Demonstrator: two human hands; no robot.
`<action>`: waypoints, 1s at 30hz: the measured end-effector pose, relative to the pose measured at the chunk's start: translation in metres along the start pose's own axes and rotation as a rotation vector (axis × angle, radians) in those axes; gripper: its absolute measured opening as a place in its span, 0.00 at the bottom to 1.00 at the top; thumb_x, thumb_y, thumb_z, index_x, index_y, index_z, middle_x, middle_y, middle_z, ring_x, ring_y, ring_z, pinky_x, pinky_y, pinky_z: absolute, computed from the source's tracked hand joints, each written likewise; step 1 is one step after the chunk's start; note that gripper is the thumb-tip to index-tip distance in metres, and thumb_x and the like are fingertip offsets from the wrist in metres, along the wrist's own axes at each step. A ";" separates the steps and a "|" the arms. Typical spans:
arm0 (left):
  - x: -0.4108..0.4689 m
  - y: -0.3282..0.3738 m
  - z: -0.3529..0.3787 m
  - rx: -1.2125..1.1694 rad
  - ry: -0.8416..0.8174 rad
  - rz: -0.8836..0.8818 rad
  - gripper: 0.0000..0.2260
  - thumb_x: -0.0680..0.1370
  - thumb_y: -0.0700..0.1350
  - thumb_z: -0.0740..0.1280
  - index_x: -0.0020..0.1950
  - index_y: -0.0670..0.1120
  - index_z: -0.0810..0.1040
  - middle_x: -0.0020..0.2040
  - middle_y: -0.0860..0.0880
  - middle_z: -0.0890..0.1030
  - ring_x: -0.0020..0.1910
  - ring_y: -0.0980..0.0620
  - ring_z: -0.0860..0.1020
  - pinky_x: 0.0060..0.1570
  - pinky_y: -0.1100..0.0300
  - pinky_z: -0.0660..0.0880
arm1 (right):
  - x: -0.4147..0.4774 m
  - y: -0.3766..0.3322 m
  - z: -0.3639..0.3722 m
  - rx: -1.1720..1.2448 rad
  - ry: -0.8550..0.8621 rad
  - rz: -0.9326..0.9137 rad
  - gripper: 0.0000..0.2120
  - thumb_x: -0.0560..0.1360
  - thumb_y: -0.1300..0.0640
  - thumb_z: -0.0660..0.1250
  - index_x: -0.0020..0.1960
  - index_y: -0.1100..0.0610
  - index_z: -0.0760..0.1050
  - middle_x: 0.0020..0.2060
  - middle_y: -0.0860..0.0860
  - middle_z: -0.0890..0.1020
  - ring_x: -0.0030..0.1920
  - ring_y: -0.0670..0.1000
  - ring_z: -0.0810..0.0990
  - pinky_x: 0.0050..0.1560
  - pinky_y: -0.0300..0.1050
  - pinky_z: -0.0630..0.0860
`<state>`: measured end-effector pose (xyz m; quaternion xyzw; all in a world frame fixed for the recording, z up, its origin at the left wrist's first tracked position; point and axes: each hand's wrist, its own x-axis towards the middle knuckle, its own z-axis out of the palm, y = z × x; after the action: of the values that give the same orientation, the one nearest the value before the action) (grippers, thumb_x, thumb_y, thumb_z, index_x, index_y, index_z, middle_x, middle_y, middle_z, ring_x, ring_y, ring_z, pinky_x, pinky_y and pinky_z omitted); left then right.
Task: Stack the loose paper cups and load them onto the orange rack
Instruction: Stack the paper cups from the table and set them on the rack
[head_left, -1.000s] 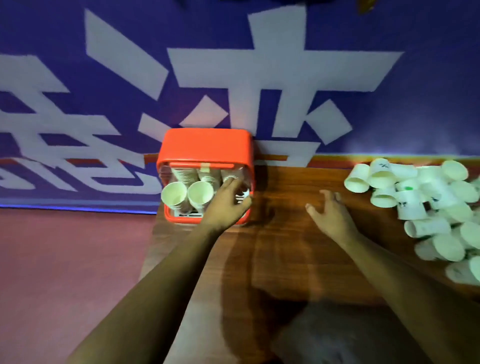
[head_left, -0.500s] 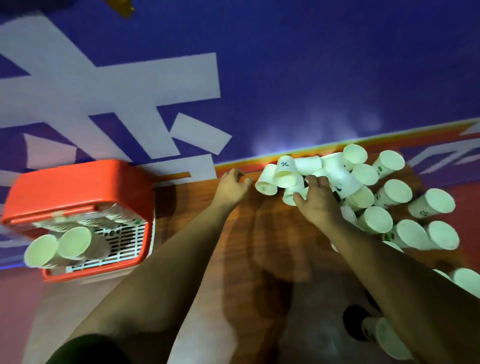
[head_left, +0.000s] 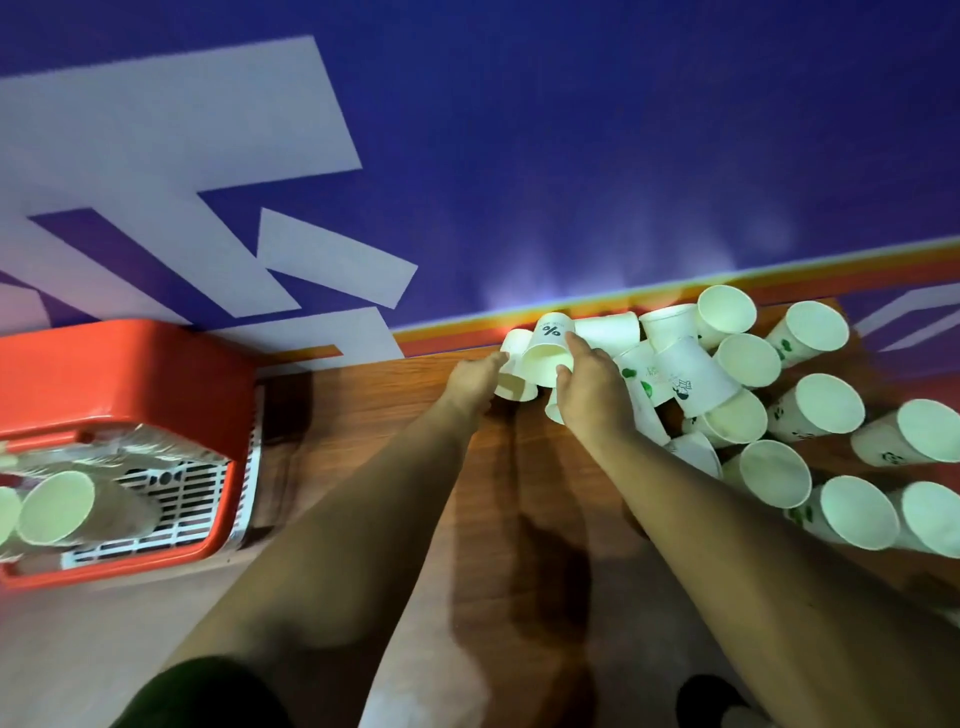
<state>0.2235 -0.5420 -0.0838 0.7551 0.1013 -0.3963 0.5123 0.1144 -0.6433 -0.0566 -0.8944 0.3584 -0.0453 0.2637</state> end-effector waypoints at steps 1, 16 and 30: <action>-0.002 -0.001 0.000 -0.044 -0.013 -0.035 0.16 0.76 0.53 0.68 0.56 0.43 0.79 0.51 0.45 0.83 0.47 0.45 0.79 0.47 0.55 0.72 | 0.001 0.000 0.001 0.015 0.006 0.002 0.22 0.80 0.58 0.61 0.74 0.55 0.65 0.58 0.59 0.78 0.59 0.60 0.77 0.56 0.51 0.75; -0.096 -0.023 -0.098 -0.365 0.025 0.077 0.11 0.76 0.52 0.71 0.52 0.50 0.73 0.54 0.44 0.82 0.53 0.45 0.82 0.57 0.46 0.79 | -0.071 -0.075 -0.017 0.396 0.032 -0.198 0.24 0.79 0.67 0.57 0.72 0.50 0.71 0.60 0.53 0.78 0.60 0.52 0.77 0.59 0.36 0.73; -0.215 -0.099 -0.306 -0.407 0.303 0.310 0.21 0.63 0.60 0.73 0.51 0.51 0.75 0.50 0.43 0.84 0.50 0.41 0.83 0.53 0.44 0.80 | -0.215 -0.283 0.035 0.589 -0.113 -0.151 0.16 0.73 0.46 0.71 0.54 0.47 0.67 0.53 0.49 0.77 0.52 0.54 0.77 0.49 0.48 0.76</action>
<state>0.1767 -0.1808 0.0474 0.6939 0.1373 -0.1676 0.6867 0.1393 -0.3137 0.0799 -0.8046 0.2473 -0.1167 0.5271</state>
